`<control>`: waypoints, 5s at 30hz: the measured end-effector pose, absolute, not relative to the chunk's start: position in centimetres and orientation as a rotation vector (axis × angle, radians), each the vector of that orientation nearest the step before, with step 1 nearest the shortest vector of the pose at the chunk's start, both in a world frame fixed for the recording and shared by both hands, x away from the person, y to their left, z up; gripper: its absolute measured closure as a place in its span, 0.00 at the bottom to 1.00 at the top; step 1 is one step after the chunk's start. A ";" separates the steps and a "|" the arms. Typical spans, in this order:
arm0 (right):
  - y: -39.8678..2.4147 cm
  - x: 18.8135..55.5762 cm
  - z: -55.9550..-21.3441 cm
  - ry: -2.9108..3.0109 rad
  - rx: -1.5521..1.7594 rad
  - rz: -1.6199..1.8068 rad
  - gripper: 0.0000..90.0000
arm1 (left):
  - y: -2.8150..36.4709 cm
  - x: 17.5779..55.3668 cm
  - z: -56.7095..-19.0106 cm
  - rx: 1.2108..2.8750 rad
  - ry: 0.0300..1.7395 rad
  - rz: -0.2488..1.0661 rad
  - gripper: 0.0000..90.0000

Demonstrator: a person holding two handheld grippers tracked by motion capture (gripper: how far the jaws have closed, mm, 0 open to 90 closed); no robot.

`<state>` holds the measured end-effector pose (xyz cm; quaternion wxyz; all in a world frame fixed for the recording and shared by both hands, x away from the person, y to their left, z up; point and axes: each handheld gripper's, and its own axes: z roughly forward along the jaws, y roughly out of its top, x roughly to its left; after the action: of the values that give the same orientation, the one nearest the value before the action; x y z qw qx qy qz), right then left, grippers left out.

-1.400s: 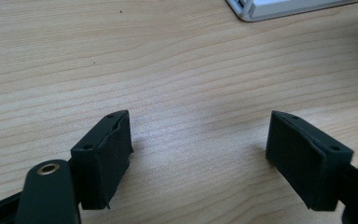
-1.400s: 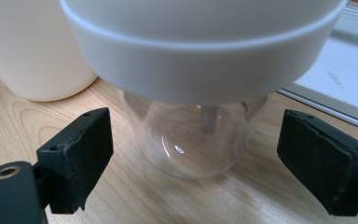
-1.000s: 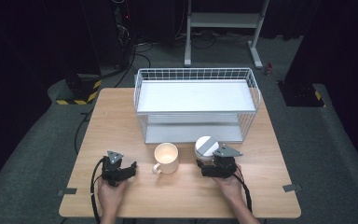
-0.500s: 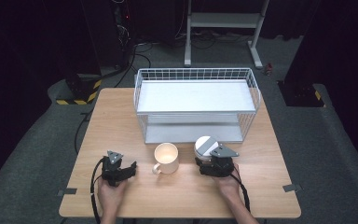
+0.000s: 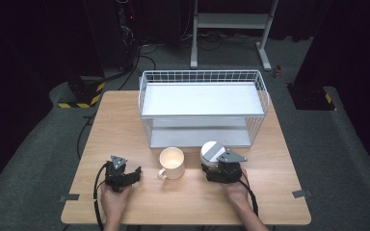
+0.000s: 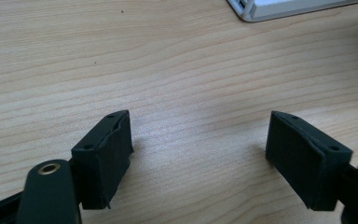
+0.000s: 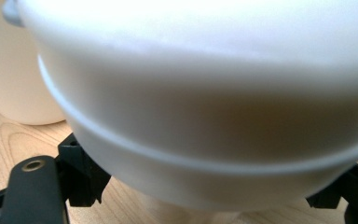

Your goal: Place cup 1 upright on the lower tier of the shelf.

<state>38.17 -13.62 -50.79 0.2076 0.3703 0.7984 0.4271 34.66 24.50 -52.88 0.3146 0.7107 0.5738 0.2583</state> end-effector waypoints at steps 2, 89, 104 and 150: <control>-13.7 38.2 -50.6 2.213 1.020 1.206 0.21 | 24.5 34.7 -52.9 1.872 1.512 0.681 0.25; -16.1 45.7 -48.9 2.030 1.255 1.058 0.21 | 24.5 34.6 -52.8 1.882 1.510 0.681 0.25; -16.2 46.9 -49.3 1.996 1.265 1.087 0.21 | 24.5 34.7 -52.9 1.877 1.512 0.681 0.26; -17.0 45.7 -49.5 1.982 1.323 1.045 0.24 | 24.5 34.6 -52.9 1.877 1.513 0.682 0.26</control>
<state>45.71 -17.04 -49.54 0.2665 0.4899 0.7342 0.3871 34.65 24.52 -52.86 0.3129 0.7115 0.5735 0.2588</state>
